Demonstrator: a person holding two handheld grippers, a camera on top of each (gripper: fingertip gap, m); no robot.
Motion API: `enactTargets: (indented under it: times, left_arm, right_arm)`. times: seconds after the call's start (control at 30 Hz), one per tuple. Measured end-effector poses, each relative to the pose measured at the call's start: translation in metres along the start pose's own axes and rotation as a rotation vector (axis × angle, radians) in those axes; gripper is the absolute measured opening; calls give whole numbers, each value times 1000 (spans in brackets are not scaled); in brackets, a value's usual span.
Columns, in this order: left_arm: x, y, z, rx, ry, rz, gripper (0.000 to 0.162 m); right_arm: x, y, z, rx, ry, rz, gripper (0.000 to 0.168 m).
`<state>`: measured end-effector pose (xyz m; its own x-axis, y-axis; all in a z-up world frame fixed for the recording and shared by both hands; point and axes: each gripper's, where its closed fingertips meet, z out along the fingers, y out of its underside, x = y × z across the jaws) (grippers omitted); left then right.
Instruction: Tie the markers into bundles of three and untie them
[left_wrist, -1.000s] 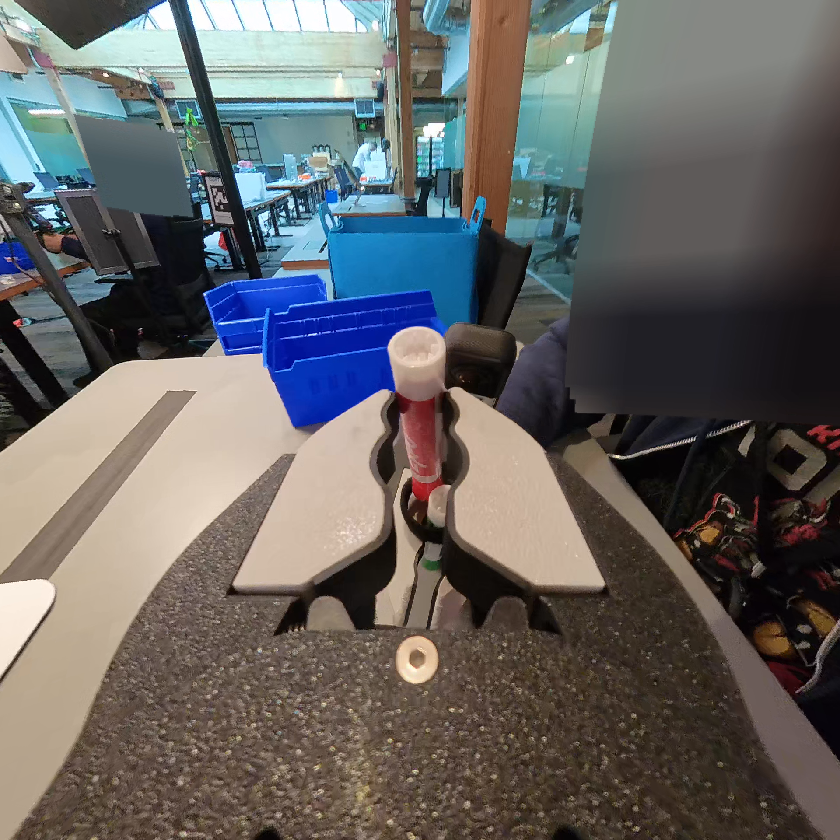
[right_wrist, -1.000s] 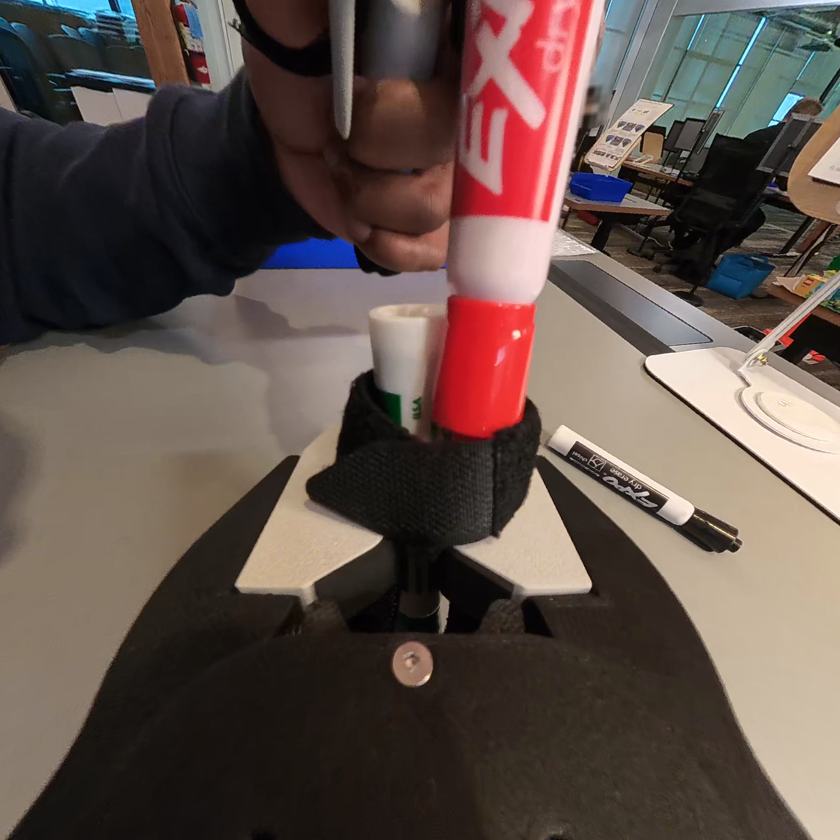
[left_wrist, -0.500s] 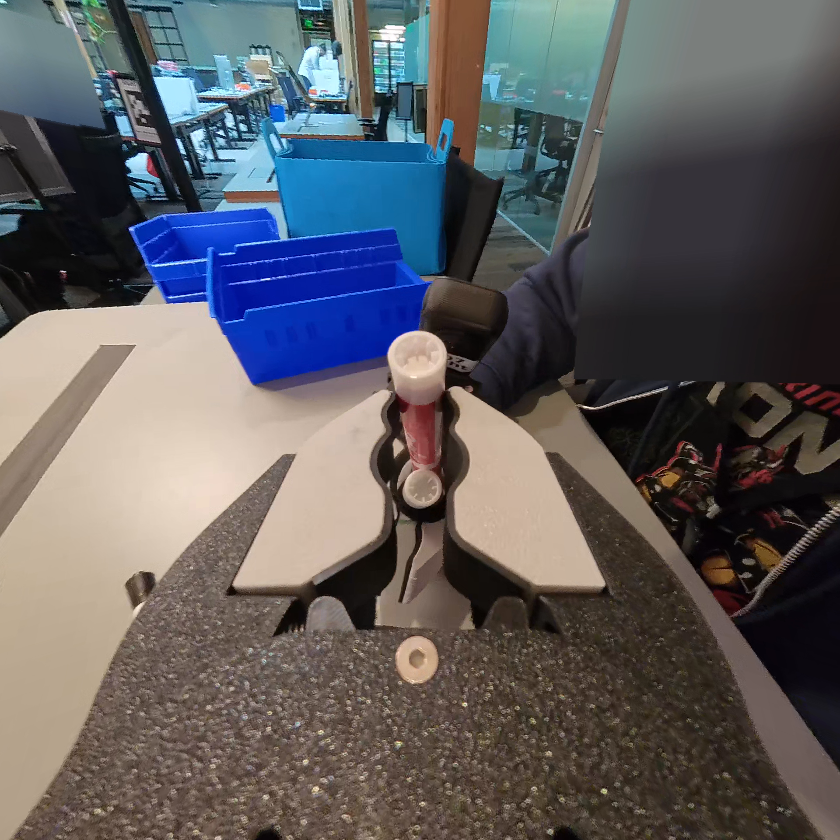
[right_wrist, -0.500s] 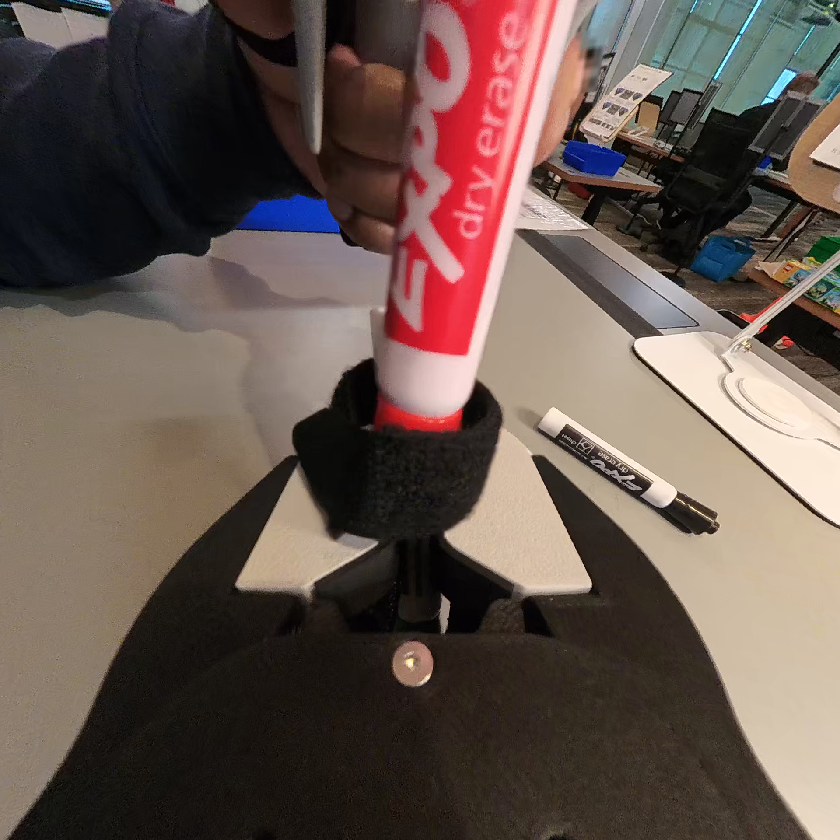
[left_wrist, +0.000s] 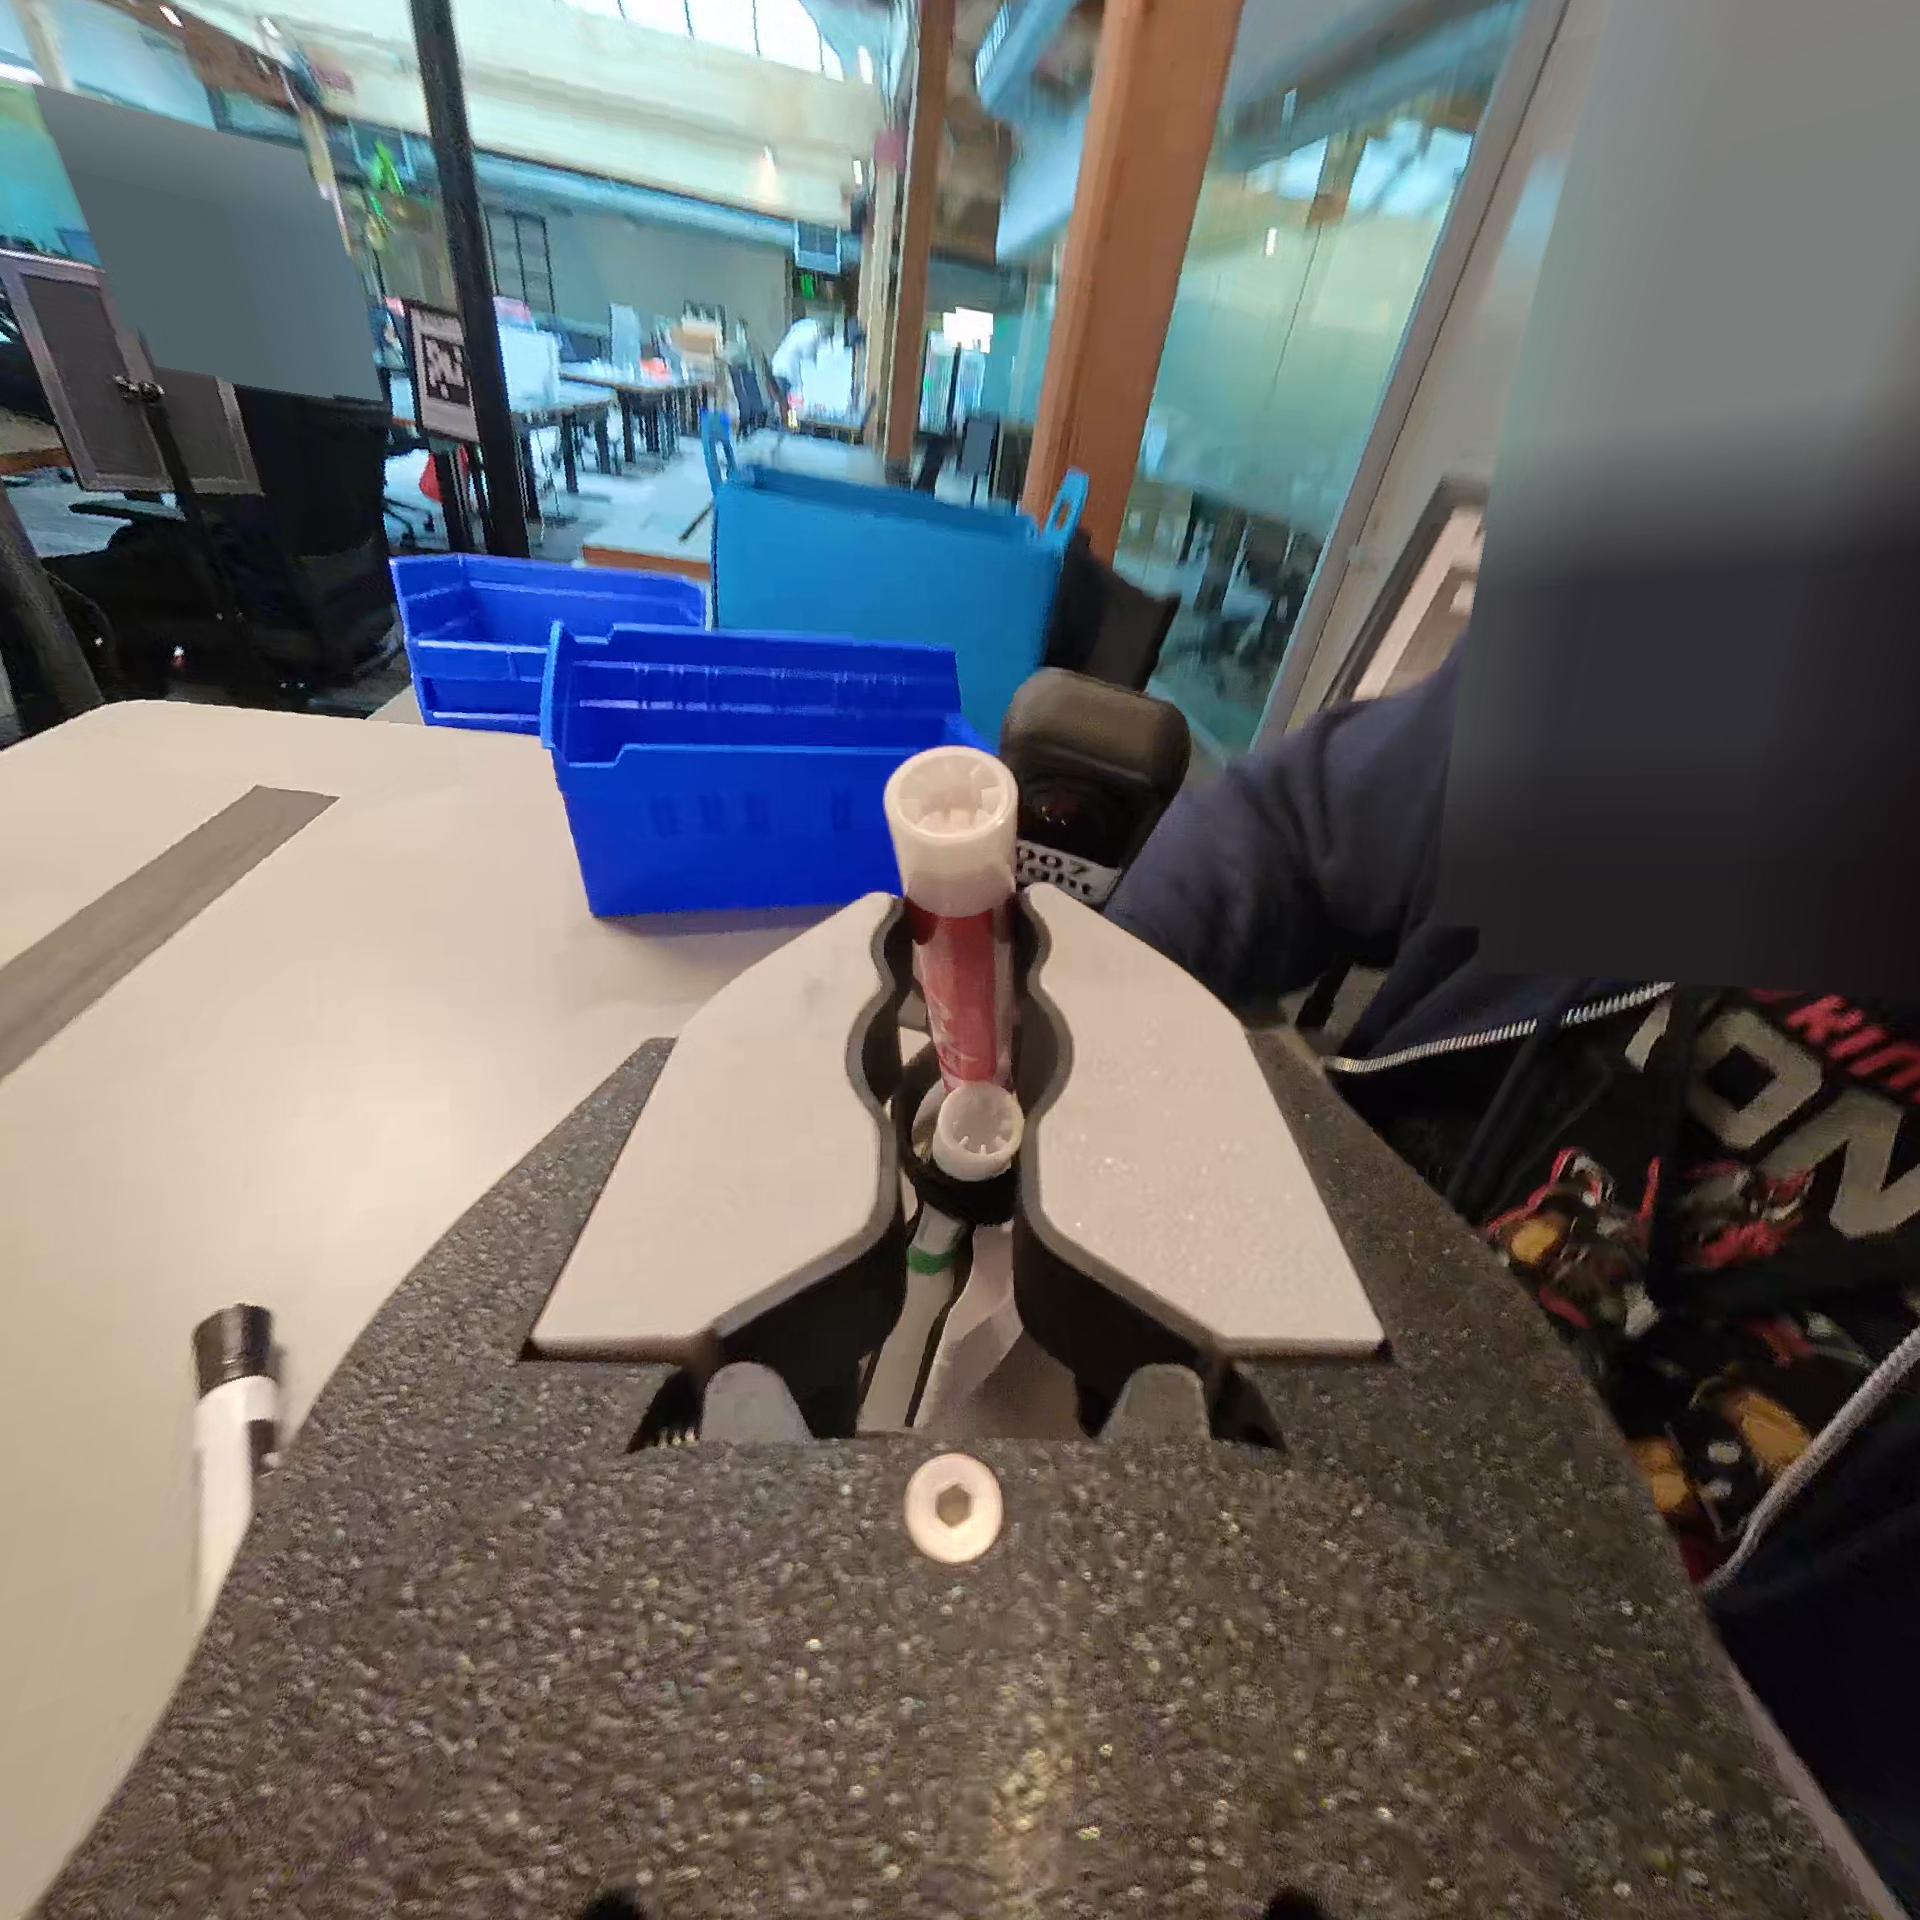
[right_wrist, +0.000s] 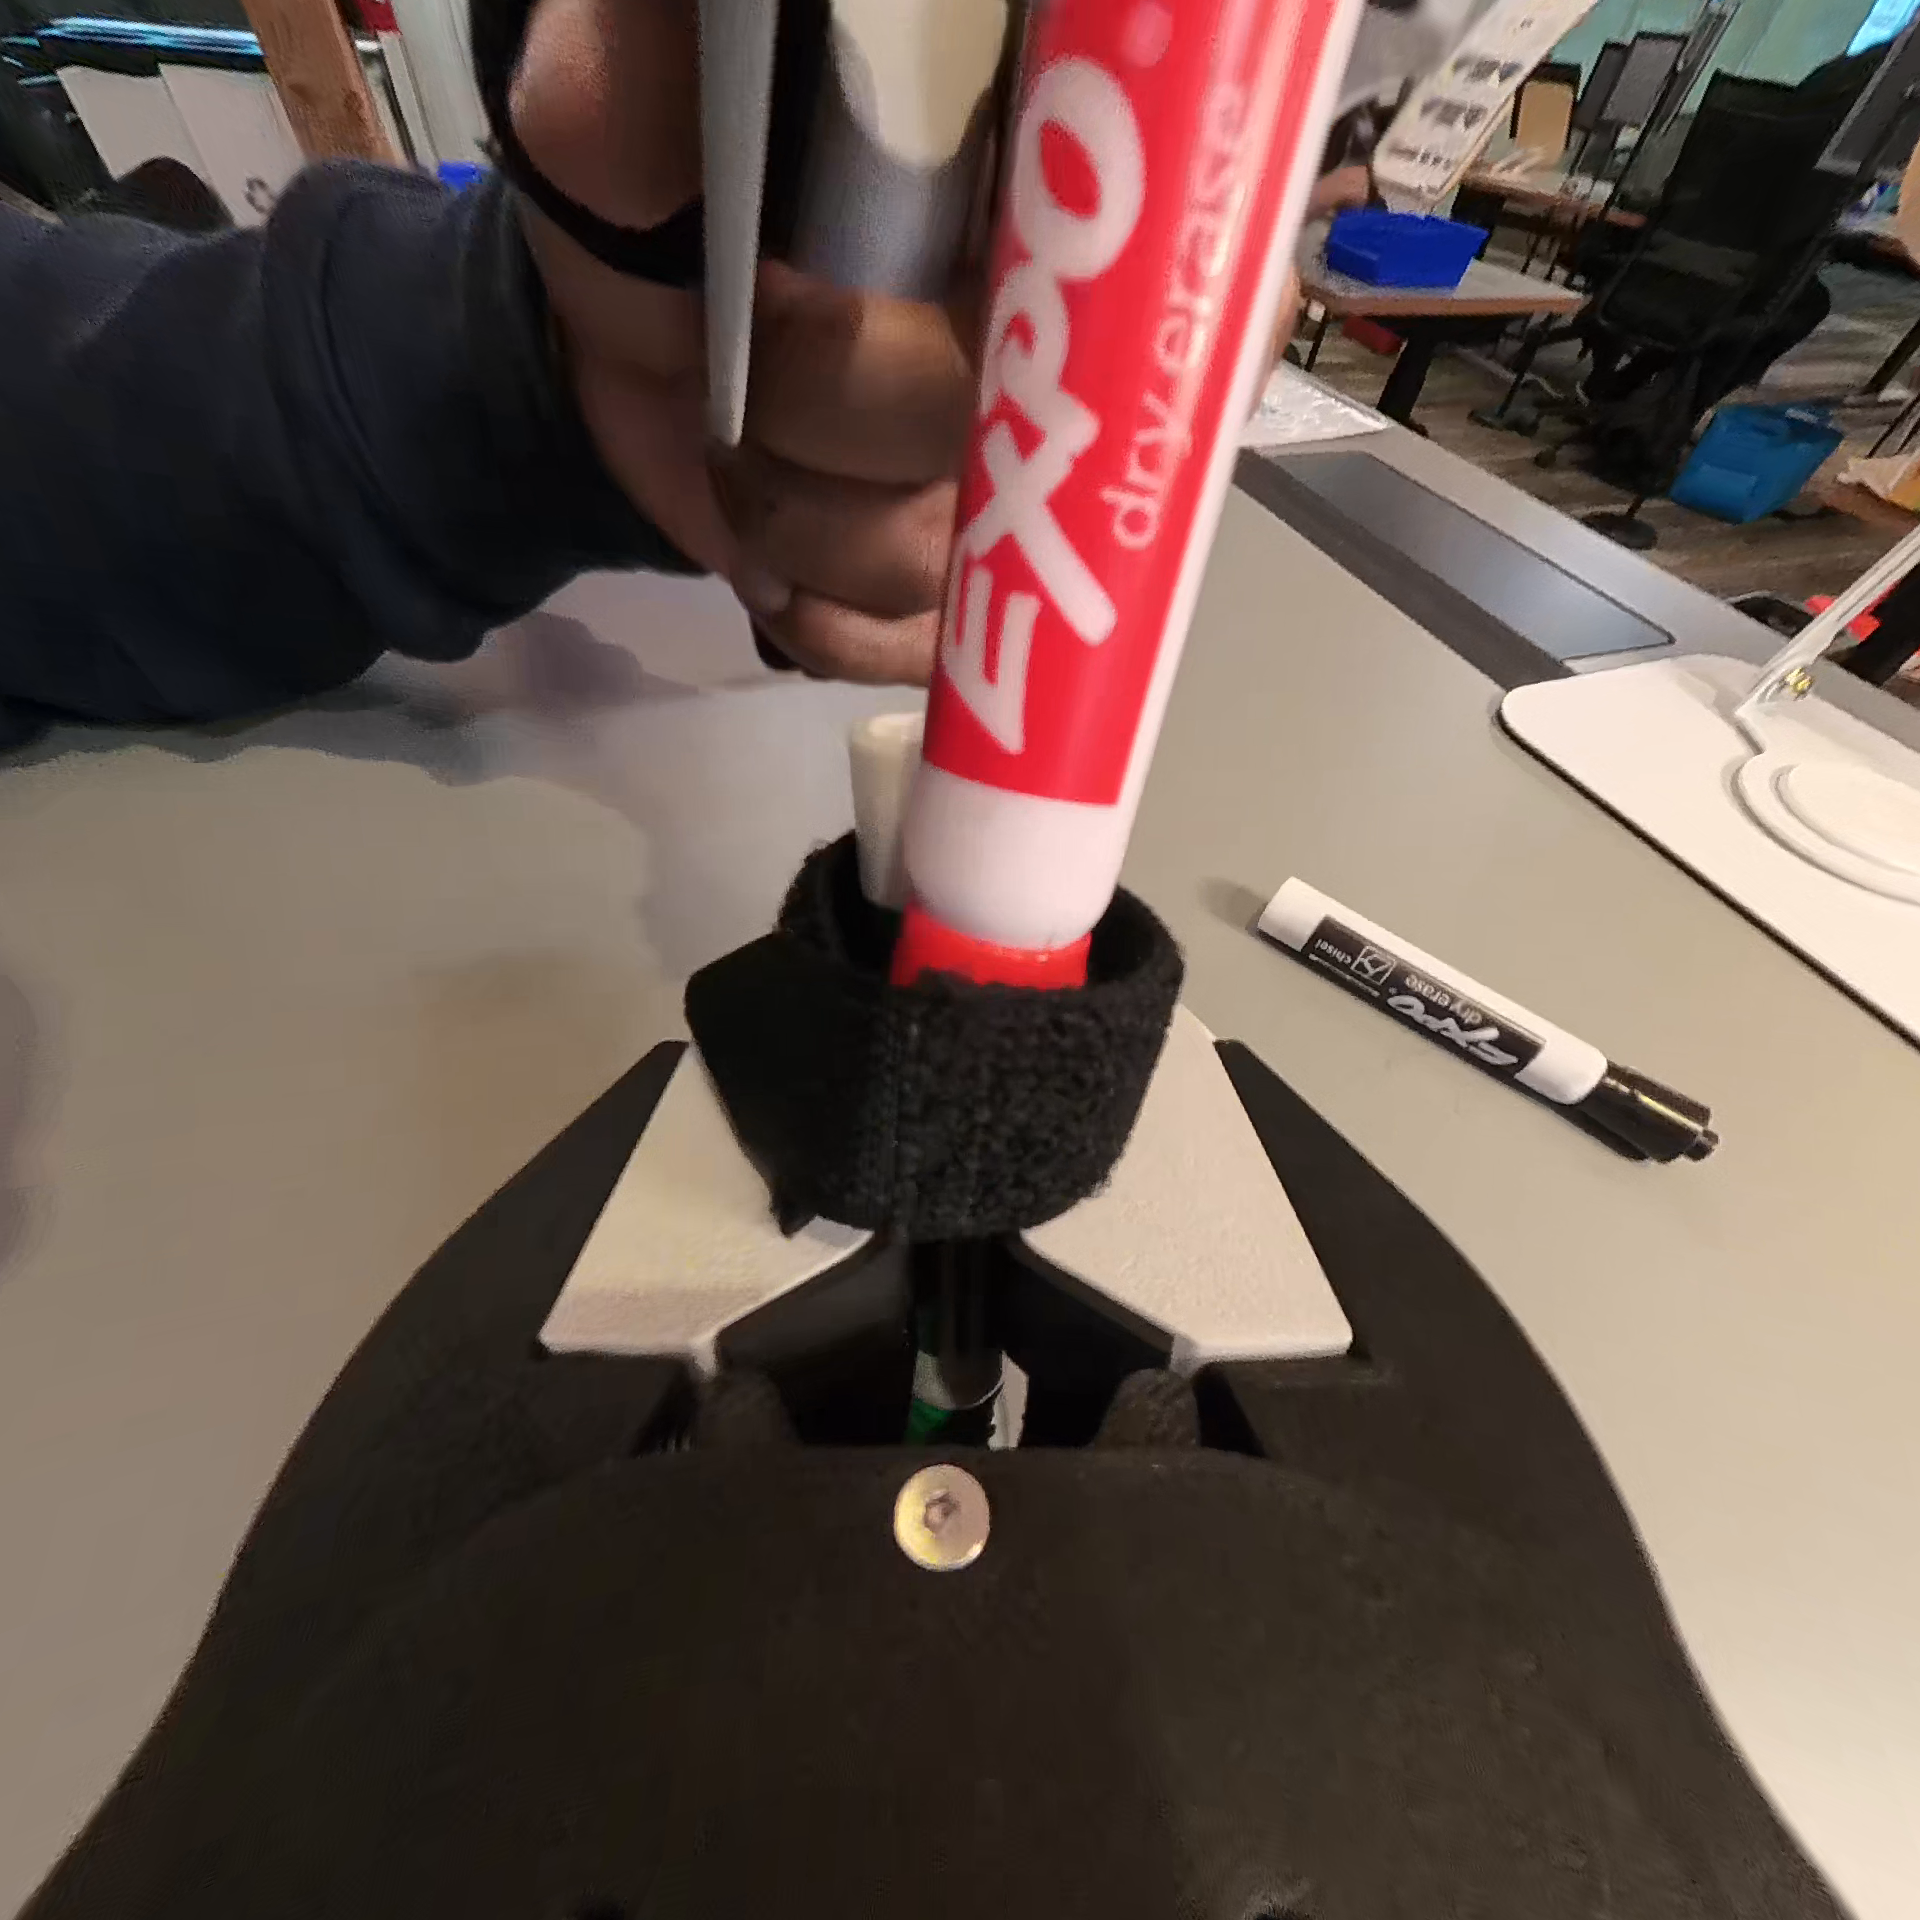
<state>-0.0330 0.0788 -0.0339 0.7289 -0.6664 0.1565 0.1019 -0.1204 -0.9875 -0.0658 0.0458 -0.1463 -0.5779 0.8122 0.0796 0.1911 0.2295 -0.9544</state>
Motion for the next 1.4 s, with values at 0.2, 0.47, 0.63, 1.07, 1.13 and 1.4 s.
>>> enactTargets:
  times: [0.2,0.47,0.63,1.07,1.13,1.4]
  left_arm:
    - [-24,1,-13,291,-50,-201,18]
    - [-22,13,-19,461,-122,-247,18]
    - [-22,18,-15,480,-127,-266,18]
    - [-21,33,-19,464,-266,-171,18]
    - [-22,36,-20,467,-235,-218,18]
    - [-24,37,-21,538,-227,-295,18]
  right_arm:
    - [4,10,2,-67,8,55,9]
    - [5,22,5,-147,23,79,10]
    - [4,28,6,-192,32,73,9]
    - [0,52,4,-347,-32,122,9]
    - [-3,55,4,-365,-51,114,9]
    - [-7,61,5,-423,-56,108,9]
